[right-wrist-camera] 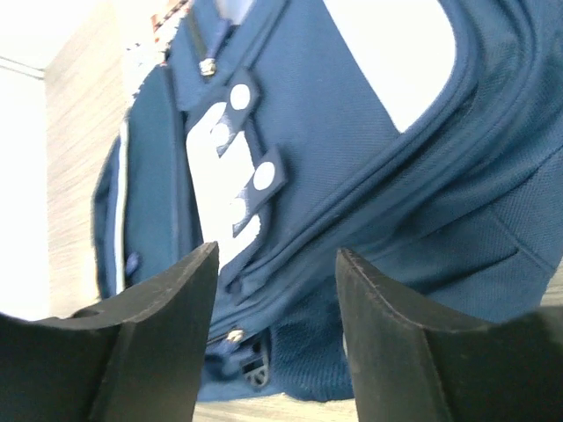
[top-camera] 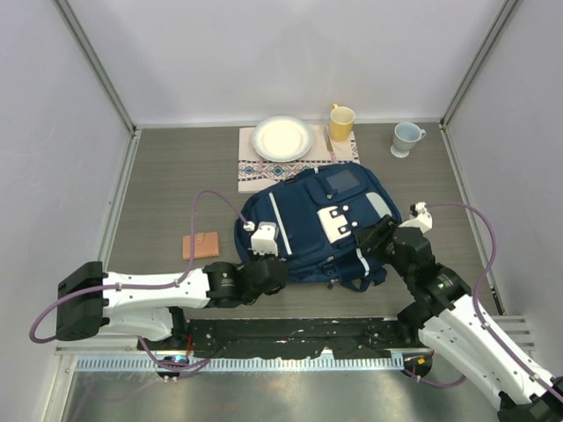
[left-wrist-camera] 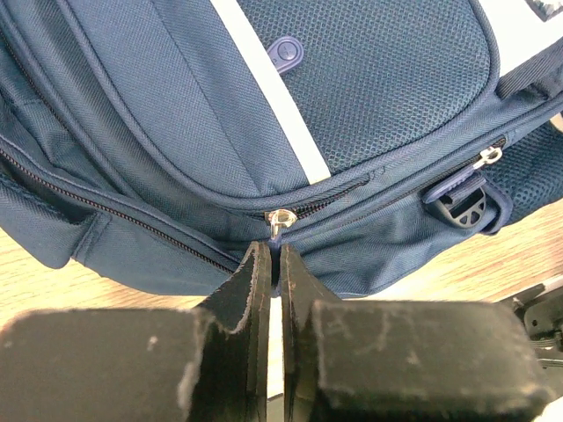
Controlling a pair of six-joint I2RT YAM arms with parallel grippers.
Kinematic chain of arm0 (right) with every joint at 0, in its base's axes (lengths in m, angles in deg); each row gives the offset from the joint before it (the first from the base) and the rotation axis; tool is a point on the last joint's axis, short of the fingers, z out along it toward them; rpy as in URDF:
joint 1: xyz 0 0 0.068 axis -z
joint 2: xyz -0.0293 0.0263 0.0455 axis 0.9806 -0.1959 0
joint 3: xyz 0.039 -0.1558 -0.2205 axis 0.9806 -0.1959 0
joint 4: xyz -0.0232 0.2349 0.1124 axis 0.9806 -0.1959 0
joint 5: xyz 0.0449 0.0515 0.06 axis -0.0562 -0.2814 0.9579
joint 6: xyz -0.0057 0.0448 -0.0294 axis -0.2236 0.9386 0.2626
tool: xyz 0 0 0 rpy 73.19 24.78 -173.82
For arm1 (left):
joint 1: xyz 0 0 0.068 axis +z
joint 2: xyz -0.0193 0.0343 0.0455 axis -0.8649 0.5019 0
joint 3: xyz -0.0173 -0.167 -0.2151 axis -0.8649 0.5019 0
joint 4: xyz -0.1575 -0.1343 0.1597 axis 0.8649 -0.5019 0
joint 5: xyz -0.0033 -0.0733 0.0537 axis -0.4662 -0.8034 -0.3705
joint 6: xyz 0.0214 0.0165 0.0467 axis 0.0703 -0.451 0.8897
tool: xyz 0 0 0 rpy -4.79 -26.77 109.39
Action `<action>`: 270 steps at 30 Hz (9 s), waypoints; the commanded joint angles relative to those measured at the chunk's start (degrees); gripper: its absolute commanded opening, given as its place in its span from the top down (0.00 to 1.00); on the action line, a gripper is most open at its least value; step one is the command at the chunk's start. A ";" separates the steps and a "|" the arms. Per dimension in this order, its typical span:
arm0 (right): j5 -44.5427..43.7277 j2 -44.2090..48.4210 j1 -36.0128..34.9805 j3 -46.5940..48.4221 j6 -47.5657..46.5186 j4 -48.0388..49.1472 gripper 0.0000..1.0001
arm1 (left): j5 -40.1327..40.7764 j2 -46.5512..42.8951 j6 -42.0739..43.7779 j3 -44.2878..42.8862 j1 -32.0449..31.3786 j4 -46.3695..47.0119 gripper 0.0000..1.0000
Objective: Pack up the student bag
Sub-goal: Unzip the student bag at the center of the board, then pick up the personal item from the center of the board.
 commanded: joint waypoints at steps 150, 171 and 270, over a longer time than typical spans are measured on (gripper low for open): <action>25.74 -58.94 -24.54 32.69 -3.48 33.40 0.45 | -35.66 -18.55 12.34 16.48 81.80 -1.55 0.00; 27.67 -88.39 -25.77 49.75 4.08 39.38 0.45 | -48.85 -18.28 10.85 23.94 82.59 9.08 0.01; 22.76 -58.90 -21.20 29.01 -2.51 52.31 0.99 | -70.99 -38.32 3.82 18.93 82.67 14.08 0.01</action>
